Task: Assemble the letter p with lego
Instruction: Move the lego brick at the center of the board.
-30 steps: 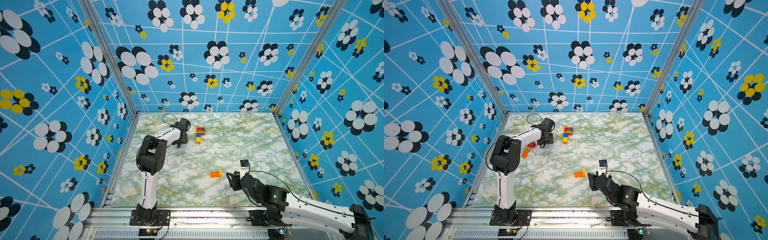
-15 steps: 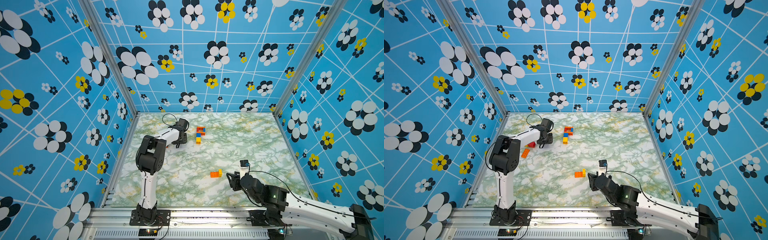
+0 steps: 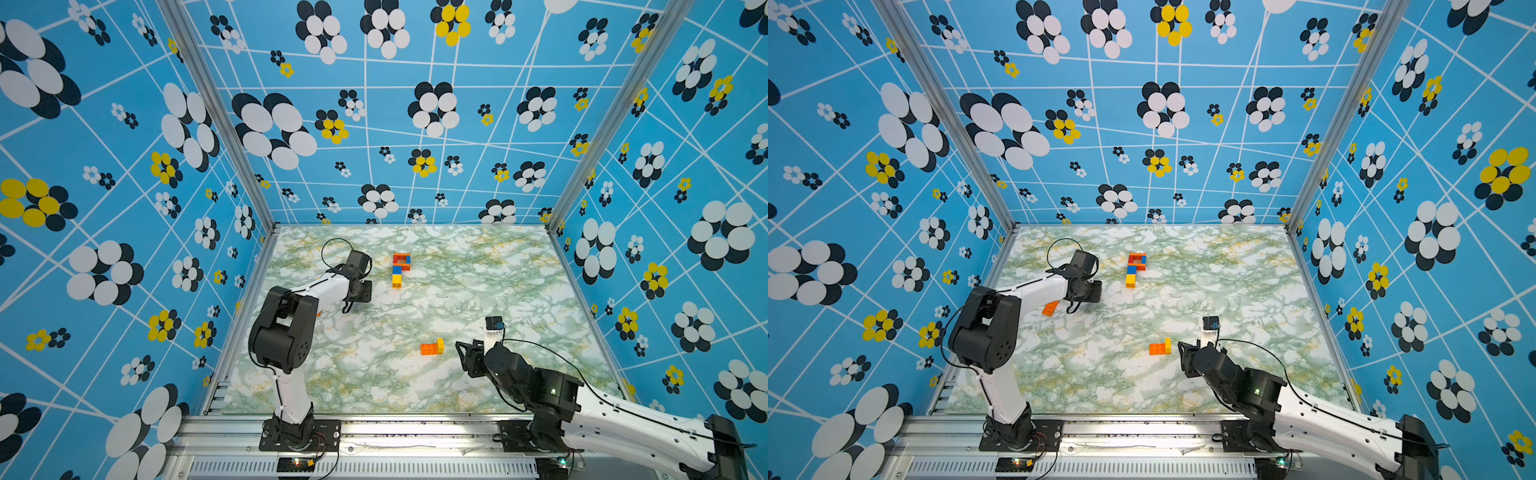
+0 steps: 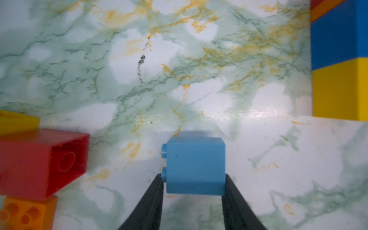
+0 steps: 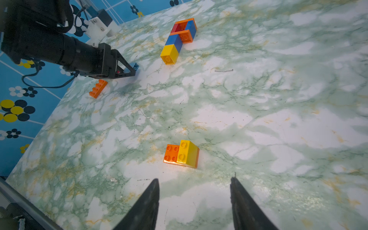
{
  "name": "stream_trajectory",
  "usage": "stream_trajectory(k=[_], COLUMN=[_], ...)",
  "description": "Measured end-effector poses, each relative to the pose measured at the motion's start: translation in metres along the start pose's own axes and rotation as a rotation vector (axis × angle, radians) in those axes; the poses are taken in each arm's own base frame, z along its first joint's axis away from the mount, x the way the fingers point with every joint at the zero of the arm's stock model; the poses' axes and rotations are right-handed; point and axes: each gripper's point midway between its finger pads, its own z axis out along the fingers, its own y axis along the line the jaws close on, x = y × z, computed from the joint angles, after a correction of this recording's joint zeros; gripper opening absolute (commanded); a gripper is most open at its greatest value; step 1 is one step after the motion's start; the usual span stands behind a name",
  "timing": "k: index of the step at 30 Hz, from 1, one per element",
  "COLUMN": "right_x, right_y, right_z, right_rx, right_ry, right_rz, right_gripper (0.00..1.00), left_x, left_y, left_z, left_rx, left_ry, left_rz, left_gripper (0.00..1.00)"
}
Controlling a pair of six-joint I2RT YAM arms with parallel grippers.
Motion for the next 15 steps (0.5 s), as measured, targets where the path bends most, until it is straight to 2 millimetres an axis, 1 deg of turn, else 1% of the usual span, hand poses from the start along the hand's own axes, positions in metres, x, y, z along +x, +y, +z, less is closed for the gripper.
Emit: stream_trajectory(k=[3, 7, 11, 15], right_x=[0.003, 0.009, 0.011, 0.01], right_y=[0.0, 0.005, 0.011, 0.013], right_z=[0.004, 0.01, 0.012, 0.012], right_rx=[0.002, -0.008, -0.027, -0.034], right_ry=[0.031, 0.081, 0.101, 0.099], right_rz=[0.005, 0.009, 0.013, 0.018], right_gripper=[0.58, 0.58, 0.58, 0.58], left_x=[0.011, 0.034, 0.06, 0.081], left_y=[-0.015, -0.043, -0.066, -0.083], left_z=[-0.013, -0.025, -0.026, -0.026], left_rx=[0.035, 0.082, 0.11, 0.129], left_ry=[-0.017, -0.012, 0.024, 0.054], left_rz=[0.041, 0.115, 0.186, 0.239], left_gripper=[0.45, 0.45, 0.45, 0.45])
